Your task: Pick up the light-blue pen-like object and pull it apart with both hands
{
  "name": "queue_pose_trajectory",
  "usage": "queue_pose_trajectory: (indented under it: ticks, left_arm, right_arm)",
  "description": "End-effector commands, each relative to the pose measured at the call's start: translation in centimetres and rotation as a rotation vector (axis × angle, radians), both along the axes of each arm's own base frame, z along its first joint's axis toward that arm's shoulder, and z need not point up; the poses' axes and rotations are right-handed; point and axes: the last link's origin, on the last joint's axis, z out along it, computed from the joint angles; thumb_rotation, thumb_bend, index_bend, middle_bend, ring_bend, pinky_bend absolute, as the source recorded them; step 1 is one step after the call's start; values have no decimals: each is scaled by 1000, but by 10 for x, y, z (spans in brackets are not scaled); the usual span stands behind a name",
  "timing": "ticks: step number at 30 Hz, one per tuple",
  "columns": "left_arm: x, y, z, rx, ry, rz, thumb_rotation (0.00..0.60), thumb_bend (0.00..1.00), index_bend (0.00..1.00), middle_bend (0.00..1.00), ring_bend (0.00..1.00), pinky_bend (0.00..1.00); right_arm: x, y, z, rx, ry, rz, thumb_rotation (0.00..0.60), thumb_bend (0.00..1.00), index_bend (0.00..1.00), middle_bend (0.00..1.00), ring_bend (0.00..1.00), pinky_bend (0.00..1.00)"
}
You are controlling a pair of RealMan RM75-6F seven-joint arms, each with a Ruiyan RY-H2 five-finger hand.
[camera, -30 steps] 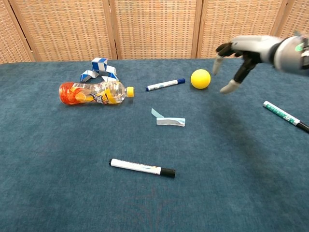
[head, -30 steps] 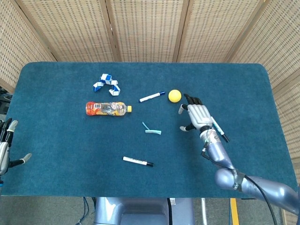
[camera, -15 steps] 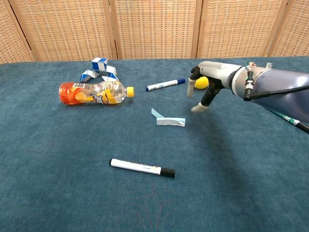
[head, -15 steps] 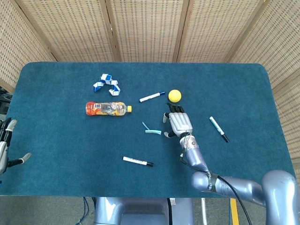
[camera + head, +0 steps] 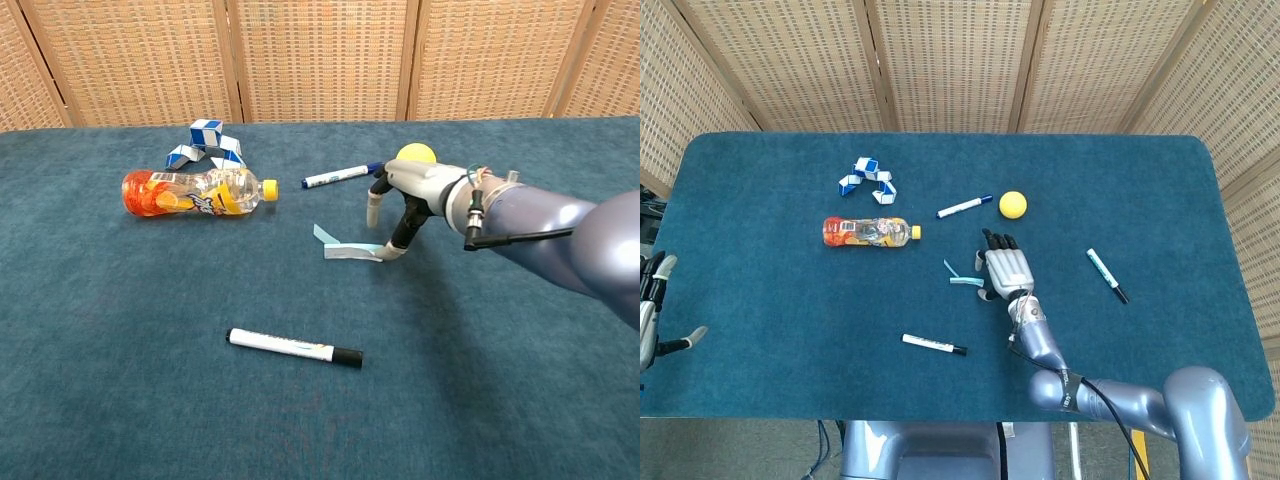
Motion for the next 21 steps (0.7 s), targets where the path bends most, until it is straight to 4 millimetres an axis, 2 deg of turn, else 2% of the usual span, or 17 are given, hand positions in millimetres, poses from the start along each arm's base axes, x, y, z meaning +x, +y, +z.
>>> queue_pose_trajectory:
  ticks: [1, 7, 21]
  left_arm:
    - [-2, 1, 1, 1, -3, 8, 600, 0, 0, 0, 0, 0]
    - [-5, 1, 3, 6, -10, 20, 600, 0, 0, 0, 0, 0]
    - [-10, 1, 5, 3, -19, 28, 600, 0, 0, 0, 0, 0]
  right_arm:
    - [3, -1, -4, 3, -3, 1, 600, 260, 434, 0, 0, 0]
    - [2, -4, -12, 6, 18, -4, 600, 333, 434, 0, 0, 0]
    - [1, -6, -19, 9, 49, -8, 600, 337, 454, 0, 0, 0]
